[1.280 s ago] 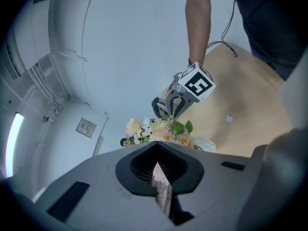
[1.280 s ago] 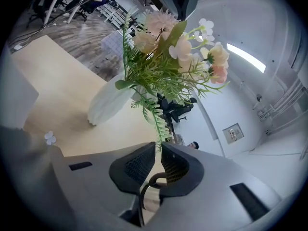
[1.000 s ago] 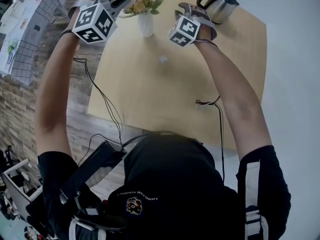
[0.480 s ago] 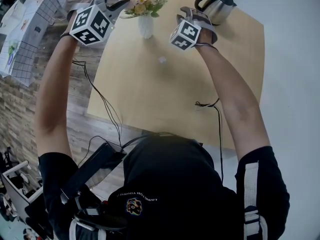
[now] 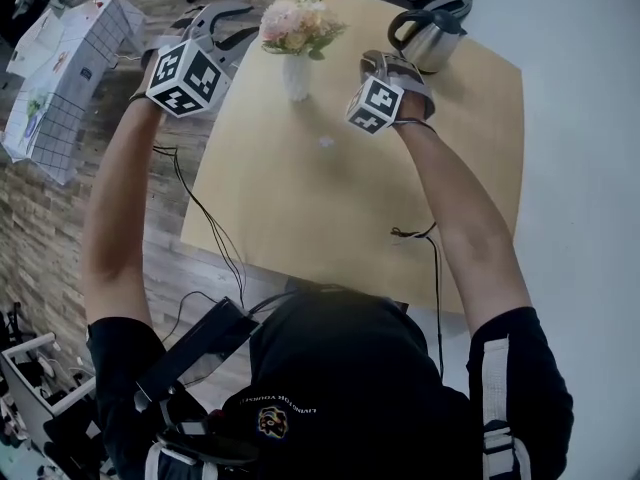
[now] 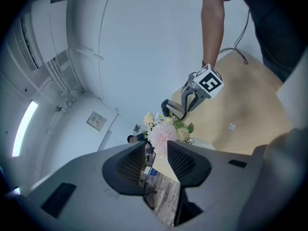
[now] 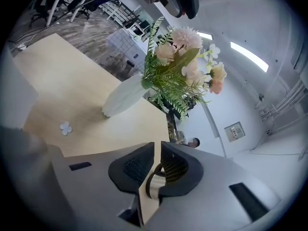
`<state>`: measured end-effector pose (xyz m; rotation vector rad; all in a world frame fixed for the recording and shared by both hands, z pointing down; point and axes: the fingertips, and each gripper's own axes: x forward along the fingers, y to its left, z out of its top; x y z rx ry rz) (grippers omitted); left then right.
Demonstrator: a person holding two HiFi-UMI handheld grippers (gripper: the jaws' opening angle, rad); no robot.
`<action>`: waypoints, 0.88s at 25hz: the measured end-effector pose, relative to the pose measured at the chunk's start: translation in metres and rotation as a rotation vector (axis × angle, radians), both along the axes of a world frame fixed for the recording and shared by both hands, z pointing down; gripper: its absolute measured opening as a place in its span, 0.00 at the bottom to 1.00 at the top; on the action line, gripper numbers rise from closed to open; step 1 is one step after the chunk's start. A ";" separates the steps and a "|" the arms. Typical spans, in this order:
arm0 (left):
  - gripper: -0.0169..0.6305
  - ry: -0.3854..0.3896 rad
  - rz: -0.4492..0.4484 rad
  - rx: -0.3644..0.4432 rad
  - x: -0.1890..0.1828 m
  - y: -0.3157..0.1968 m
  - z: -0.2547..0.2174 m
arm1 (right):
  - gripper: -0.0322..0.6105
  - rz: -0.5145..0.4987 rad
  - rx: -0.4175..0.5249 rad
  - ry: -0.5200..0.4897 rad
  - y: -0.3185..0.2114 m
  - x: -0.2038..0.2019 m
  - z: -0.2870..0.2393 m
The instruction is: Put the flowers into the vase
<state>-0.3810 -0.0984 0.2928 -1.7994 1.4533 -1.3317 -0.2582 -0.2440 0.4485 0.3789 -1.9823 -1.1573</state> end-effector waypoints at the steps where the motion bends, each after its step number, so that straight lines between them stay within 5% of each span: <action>1: 0.23 0.000 -0.004 0.002 -0.001 0.002 -0.001 | 0.13 -0.001 0.001 -0.003 0.001 0.000 -0.001; 5: 0.23 0.002 -0.020 -0.002 -0.004 0.012 0.001 | 0.12 -0.002 0.009 -0.016 0.005 0.003 -0.007; 9: 0.04 -0.011 -0.050 -0.007 -0.005 0.023 0.006 | 0.11 -0.005 0.021 -0.037 0.008 0.010 -0.012; 22: 0.03 0.017 -0.105 -0.054 -0.005 0.046 0.022 | 0.09 -0.022 0.042 -0.063 0.015 0.022 -0.030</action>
